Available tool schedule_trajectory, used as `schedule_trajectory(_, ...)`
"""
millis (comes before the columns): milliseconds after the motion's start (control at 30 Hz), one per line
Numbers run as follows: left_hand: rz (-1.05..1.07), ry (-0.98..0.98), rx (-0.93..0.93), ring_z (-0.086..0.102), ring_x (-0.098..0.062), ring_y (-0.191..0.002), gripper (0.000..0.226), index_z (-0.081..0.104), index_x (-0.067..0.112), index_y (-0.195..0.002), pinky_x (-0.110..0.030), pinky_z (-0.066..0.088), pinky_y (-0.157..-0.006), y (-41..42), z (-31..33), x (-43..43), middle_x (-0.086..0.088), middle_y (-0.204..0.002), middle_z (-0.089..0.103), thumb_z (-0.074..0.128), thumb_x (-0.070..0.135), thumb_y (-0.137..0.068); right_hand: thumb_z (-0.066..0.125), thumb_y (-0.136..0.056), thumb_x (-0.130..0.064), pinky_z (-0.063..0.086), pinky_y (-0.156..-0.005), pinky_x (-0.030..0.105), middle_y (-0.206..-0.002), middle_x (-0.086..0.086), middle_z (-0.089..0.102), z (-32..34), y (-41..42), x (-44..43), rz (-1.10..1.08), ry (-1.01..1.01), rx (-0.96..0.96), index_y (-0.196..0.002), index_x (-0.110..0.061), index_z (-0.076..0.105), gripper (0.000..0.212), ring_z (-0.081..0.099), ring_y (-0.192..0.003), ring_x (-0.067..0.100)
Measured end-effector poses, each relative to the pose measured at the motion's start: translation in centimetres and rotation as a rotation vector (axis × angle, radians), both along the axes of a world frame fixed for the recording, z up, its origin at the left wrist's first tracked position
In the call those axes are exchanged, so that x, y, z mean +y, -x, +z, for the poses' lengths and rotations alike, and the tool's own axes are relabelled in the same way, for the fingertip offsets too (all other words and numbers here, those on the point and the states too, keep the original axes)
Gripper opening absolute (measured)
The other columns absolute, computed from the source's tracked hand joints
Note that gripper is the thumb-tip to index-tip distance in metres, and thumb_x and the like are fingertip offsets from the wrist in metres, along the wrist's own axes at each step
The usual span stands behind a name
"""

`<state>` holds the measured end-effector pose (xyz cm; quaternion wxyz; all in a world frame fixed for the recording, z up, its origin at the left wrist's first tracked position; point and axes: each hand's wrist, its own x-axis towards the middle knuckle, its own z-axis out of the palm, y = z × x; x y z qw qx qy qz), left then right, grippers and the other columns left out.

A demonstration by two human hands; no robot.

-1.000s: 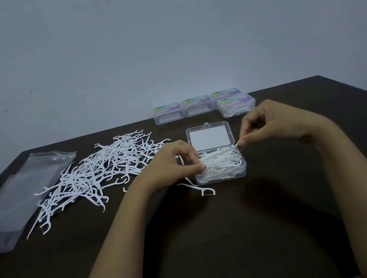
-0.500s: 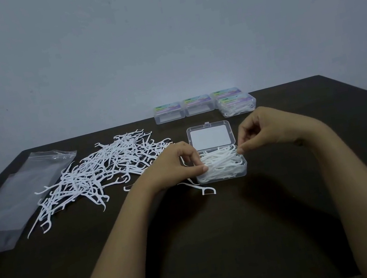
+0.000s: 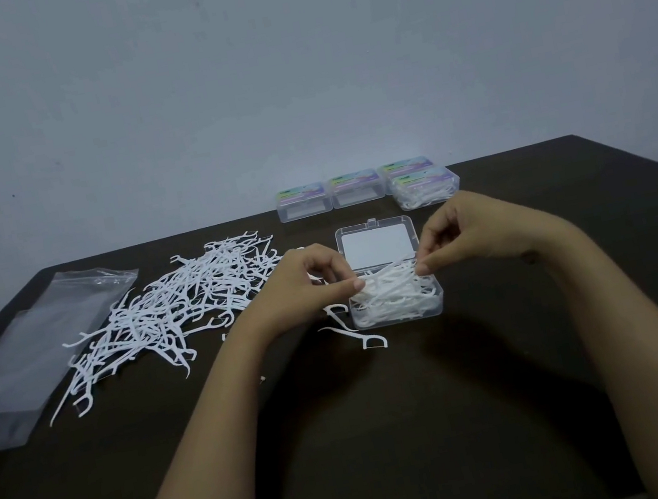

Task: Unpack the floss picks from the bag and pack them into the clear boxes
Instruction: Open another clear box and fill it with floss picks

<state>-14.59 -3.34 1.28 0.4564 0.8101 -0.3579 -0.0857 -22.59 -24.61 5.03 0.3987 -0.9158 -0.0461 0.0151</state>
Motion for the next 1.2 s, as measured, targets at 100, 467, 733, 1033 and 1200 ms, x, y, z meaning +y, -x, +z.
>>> schedule_trajectory(100,-0.011,-0.011,0.002,0.059,-0.031,-0.092,0.015,0.065,0.015,-0.064,-0.035,0.049,-0.077,0.2,0.1,-0.1,-0.005,-0.088,0.062,0.075,0.012,-0.075,0.076,-0.073,-0.012,0.038,-0.049,0.009,-0.062,0.003,0.062,-0.2,0.0,0.2,0.003,0.034,0.033,-0.073,-0.006,0.072,0.007,0.047,-0.047,-0.003)
schedule_trajectory(467,-0.064,-0.069,0.017,0.055,-0.018,-0.078,0.014,0.067,0.016,-0.064,-0.013,0.044,-0.065,0.5,-0.1,-0.6,0.003,-0.082,0.059,0.077,0.01,-0.072,0.076,-0.073,-0.011,0.037,-0.05,0.007,-0.058,-0.003,0.062,-0.6,-0.5,0.8,0.036,0.13,0.083,-0.07,-0.012,0.072,0.005,0.052,-0.047,-0.003)
schedule_trajectory(733,-0.065,-0.104,-0.009,0.056,-0.018,-0.079,0.015,0.067,0.018,-0.064,-0.02,0.045,-0.07,0.5,-0.1,-0.7,0.003,-0.084,0.058,0.077,0.011,-0.073,0.075,-0.074,-0.013,0.042,-0.052,0.006,-0.062,-0.01,0.063,-0.8,-0.9,0.9,0.003,0.219,0.095,-0.077,-0.013,0.073,0.004,0.055,-0.05,-0.009)
schedule_trajectory(1033,-0.031,-0.025,0.023,0.058,-0.031,-0.091,0.009,0.068,0.005,-0.069,-0.029,0.048,-0.074,0.3,0.1,-0.3,-0.003,-0.087,0.061,0.076,0.008,-0.073,0.072,-0.077,-0.011,0.037,-0.05,0.006,-0.043,-0.018,0.057,0.0,-0.1,0.8,0.036,0.134,0.106,-0.076,-0.011,0.071,0.002,0.051,-0.045,-0.007)
schedule_trajectory(1200,-0.056,-0.043,0.041,0.054,-0.017,-0.078,0.014,0.068,0.015,-0.064,-0.012,0.043,-0.064,0.6,0.0,-0.7,0.003,-0.084,0.058,0.076,0.008,-0.072,0.073,-0.076,-0.011,0.037,-0.054,0.006,-0.04,-0.018,0.054,-0.2,-0.3,1.1,0.042,0.176,0.139,-0.083,-0.006,0.073,0.008,0.05,-0.044,-0.008)
